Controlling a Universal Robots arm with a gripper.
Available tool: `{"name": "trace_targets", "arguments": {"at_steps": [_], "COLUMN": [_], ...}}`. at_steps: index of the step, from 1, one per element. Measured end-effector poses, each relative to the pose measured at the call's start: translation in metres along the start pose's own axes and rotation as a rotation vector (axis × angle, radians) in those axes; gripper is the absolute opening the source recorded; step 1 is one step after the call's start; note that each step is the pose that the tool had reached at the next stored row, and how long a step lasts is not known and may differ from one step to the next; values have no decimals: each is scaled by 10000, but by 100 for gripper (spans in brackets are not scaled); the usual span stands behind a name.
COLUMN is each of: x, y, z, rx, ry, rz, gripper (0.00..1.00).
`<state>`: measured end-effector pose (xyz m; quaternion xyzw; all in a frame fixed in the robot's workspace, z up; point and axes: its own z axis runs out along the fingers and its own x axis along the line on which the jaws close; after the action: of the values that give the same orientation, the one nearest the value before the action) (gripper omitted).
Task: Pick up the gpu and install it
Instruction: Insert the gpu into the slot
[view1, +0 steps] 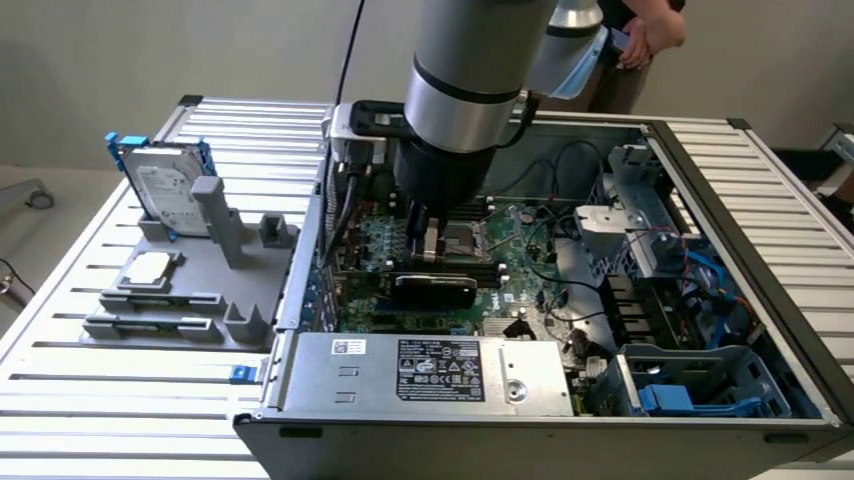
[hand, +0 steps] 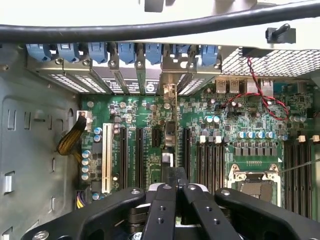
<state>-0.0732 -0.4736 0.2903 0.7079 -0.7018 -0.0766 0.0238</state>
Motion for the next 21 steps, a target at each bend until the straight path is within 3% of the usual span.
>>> {"name": "trace_targets", "arguments": {"at_steps": [7,21], "x": [-62,-60], "y": [30,43], "z": [86,169], "rx": [130,134], "ry": [2,3], "rz": [-10,-12], "gripper": [11,11]}}
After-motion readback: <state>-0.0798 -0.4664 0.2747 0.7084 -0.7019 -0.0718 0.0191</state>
